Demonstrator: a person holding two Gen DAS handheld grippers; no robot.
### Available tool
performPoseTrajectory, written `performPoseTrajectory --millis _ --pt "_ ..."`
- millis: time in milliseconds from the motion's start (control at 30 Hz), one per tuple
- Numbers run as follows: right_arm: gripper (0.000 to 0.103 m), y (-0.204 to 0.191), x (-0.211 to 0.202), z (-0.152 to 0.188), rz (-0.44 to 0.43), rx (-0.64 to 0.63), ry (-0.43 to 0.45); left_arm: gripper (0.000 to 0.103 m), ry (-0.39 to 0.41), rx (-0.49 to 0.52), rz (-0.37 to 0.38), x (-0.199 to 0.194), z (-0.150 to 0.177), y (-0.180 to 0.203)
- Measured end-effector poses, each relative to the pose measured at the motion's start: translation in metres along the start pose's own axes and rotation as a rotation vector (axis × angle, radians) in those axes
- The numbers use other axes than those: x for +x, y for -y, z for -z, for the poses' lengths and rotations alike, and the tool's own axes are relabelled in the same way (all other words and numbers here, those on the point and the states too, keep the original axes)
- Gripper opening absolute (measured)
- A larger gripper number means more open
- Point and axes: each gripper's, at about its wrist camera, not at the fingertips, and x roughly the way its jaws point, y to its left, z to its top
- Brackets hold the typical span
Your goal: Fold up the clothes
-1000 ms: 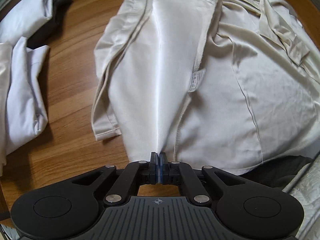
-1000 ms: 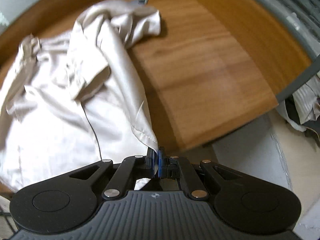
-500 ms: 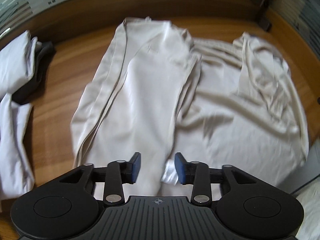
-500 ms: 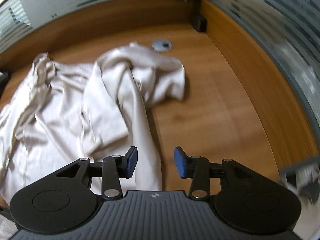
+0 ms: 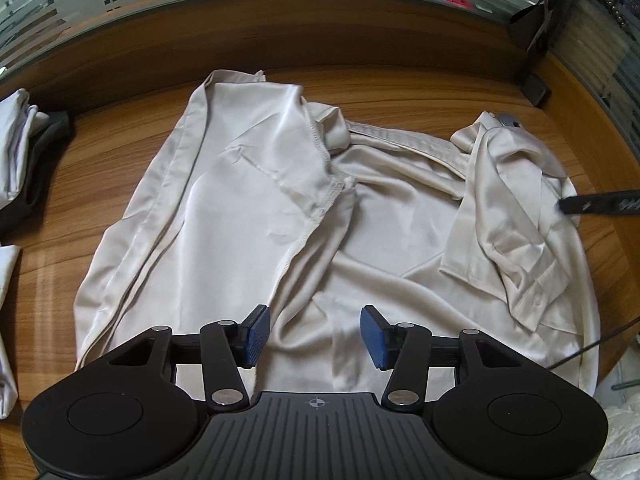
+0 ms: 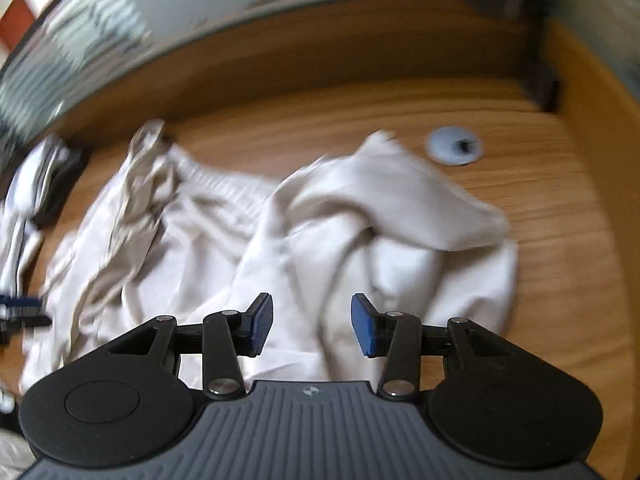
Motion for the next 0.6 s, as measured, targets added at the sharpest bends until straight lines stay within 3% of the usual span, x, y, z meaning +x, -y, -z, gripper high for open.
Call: performPoseTrajectory --millis 100,267,300,367,400,600 --pt "0.058 -0.010 0.026 0.000 -0.009 -0.047 -0.056 0.055 -0.005 0.002 -0.003 0.003 -0.002 0.001" --pt "0.059 -0.012 0.049 0.010 -0.011 -0.066 -0.117 0.055 -0.020 0.003 0.001 0.008 -0.005 0.000" --pt "0.055 -0.013 0.049 0.014 -0.007 -0.074 -0.117 0.055 -0.023 0.007 0.004 0.009 -0.005 0.000" --pt "0.026 -0.013 0.048 0.021 -0.006 -0.089 -0.116 0.055 -0.029 0.015 0.009 0.011 -0.006 0.001" --pt "0.002 -0.012 0.047 0.022 -0.015 -0.079 -0.113 0.055 -0.031 0.021 0.013 0.012 -0.006 0.001" --pt "0.003 -0.001 0.006 0.024 -0.023 -0.002 -0.038 0.055 -0.034 0.046 0.036 0.018 -0.010 0.004"
